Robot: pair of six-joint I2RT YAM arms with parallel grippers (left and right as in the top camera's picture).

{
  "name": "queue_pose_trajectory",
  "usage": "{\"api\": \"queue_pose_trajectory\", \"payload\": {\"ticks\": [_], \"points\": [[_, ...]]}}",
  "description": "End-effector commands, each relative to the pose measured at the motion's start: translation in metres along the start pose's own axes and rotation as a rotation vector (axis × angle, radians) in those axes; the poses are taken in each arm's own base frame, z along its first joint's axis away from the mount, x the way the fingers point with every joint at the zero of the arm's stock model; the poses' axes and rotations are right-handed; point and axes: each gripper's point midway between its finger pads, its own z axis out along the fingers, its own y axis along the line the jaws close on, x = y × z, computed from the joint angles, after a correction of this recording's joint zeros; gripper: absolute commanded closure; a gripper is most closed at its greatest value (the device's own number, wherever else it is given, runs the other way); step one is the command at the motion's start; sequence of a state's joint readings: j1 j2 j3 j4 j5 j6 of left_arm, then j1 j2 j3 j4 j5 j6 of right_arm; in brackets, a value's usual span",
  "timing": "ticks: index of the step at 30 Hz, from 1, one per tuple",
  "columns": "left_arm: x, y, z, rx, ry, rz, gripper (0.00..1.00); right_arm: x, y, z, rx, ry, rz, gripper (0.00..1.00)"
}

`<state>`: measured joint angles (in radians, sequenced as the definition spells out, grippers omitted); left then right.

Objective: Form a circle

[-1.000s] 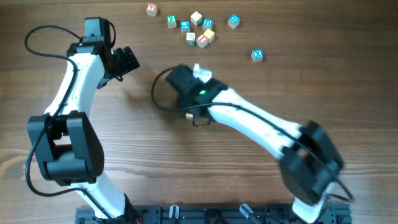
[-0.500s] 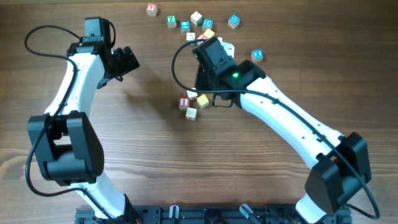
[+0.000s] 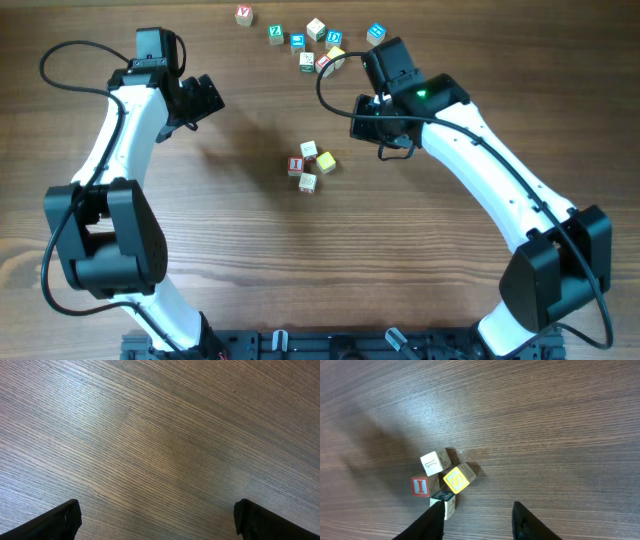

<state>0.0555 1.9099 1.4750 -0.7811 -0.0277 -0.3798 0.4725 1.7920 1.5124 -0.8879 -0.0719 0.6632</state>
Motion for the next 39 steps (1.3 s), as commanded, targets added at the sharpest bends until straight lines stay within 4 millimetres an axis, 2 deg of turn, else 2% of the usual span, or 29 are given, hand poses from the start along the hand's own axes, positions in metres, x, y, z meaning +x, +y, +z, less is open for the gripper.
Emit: {"api": "queue_pose_trajectory", "payload": {"ticks": [1,3,4,16,24,39], "points": [[-0.007,-0.002,-0.009,0.012,-0.026,0.001,0.0,0.003,0.002,0.001,-0.008,0.01,-0.012,0.47],[-0.007,-0.002,-0.009,0.012,-0.026,0.001,0.0,0.001,0.003,0.001,-0.013,0.004,-0.012,0.38],[-0.007,-0.002,-0.009,0.012,-0.026,0.001,0.0,0.001,0.004,0.001,-0.013,0.004,-0.012,0.37],[-0.007,-0.002,-0.009,0.012,-0.026,0.001,0.0,-0.001,0.001,0.001,0.002,-0.01,-0.013,0.35],[-0.007,-0.002,-0.009,0.012,-0.026,0.001,0.0,0.001,-0.013,0.008,0.062,-0.018,-0.012,0.3],[-0.007,-0.002,-0.009,0.012,-0.026,0.001,0.0,-0.005,-0.012,0.008,0.062,-0.047,-0.013,0.28]]}}
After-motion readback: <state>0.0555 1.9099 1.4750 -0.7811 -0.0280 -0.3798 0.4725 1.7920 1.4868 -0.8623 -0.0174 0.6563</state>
